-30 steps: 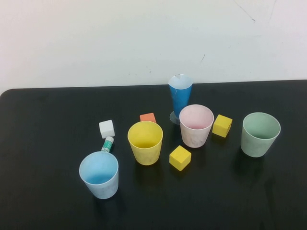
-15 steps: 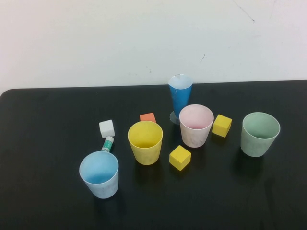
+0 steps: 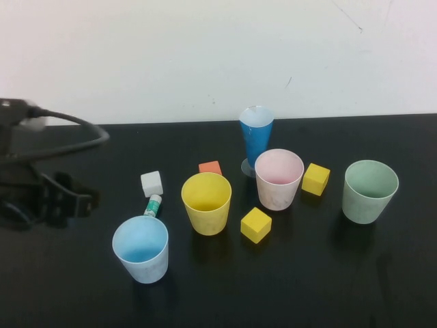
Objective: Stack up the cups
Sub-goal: Pick up the blue cup
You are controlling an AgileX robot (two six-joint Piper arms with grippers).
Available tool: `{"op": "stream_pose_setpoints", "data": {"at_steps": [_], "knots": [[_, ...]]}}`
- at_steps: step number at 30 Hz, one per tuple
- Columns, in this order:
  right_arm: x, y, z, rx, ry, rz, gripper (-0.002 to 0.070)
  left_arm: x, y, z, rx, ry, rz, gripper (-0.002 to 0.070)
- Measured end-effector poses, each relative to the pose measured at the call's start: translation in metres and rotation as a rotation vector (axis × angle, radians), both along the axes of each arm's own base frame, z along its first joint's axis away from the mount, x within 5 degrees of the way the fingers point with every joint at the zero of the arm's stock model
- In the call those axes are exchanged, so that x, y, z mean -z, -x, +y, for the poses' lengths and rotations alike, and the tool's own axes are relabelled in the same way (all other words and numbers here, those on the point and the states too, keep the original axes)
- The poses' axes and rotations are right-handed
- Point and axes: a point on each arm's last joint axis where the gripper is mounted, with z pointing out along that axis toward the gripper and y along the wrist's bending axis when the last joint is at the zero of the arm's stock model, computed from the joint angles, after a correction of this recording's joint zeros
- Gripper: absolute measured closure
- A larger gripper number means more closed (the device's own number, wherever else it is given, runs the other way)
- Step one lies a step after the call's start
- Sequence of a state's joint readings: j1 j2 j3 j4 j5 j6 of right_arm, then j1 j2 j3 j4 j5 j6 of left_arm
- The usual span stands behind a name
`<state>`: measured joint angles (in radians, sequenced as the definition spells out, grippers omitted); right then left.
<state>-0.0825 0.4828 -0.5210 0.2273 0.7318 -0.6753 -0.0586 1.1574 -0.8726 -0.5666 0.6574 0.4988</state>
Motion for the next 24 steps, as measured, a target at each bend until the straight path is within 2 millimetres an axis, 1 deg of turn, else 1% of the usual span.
{"op": "stream_pose_setpoints", "data": {"at_steps": [2, 5, 9, 12, 14, 16, 17, 19, 20, 21, 23, 24], "knots": [[0.000, 0.000, 0.000, -0.001, 0.001, 0.000, 0.0679, 0.011, -0.012, -0.001, 0.017, -0.008, 0.042, 0.0267], [0.000, 0.000, 0.000, -0.001, 0.003, -0.004, 0.0679, 0.031, -0.026, -0.007, 0.086, -0.049, 0.097, 0.0204], [-0.001, -0.001, 0.000, 0.000, 0.004, -0.011, 0.0679, 0.063, -0.041, -0.020, 0.178, -0.111, 0.175, 0.0183], [-0.001, -0.001, 0.000, 0.002, 0.003, -0.020, 0.0679, 0.085, -0.051, -0.029, 0.219, -0.171, 0.199, 0.0182], [-0.002, -0.001, 0.000, 0.003, 0.003, -0.022, 0.0679, 0.097, -0.057, -0.032, 0.232, -0.211, 0.203, 0.0189], [-0.002, -0.001, 0.000, 0.003, 0.003, -0.022, 0.0679, 0.106, -0.062, -0.034, 0.237, -0.237, 0.202, 0.0237], [-0.002, -0.001, 0.000, 0.003, 0.003, -0.022, 0.0679, 0.110, -0.064, -0.034, 0.237, -0.246, 0.201, 0.0281], [-0.002, -0.001, 0.000, 0.003, 0.003, -0.022, 0.0679, 0.116, -0.067, -0.034, 0.232, -0.255, 0.201, 0.0399], [-0.002, -0.001, 0.000, 0.003, 0.002, -0.022, 0.0679, 0.117, -0.068, -0.034, 0.229, -0.257, 0.200, 0.0482], [-0.002, -0.001, 0.000, 0.003, 0.002, -0.022, 0.0679, 0.118, -0.069, -0.034, 0.232, -0.260, 0.199, 0.0547], [-0.002, -0.001, 0.000, 0.003, 0.000, -0.022, 0.0679, 0.111, -0.073, -0.035, 0.234, -0.259, 0.178, 0.0616], [-0.002, -0.001, 0.000, 0.003, 0.000, -0.022, 0.0679, 0.106, -0.077, -0.036, 0.237, -0.257, 0.164, 0.0636]]}}
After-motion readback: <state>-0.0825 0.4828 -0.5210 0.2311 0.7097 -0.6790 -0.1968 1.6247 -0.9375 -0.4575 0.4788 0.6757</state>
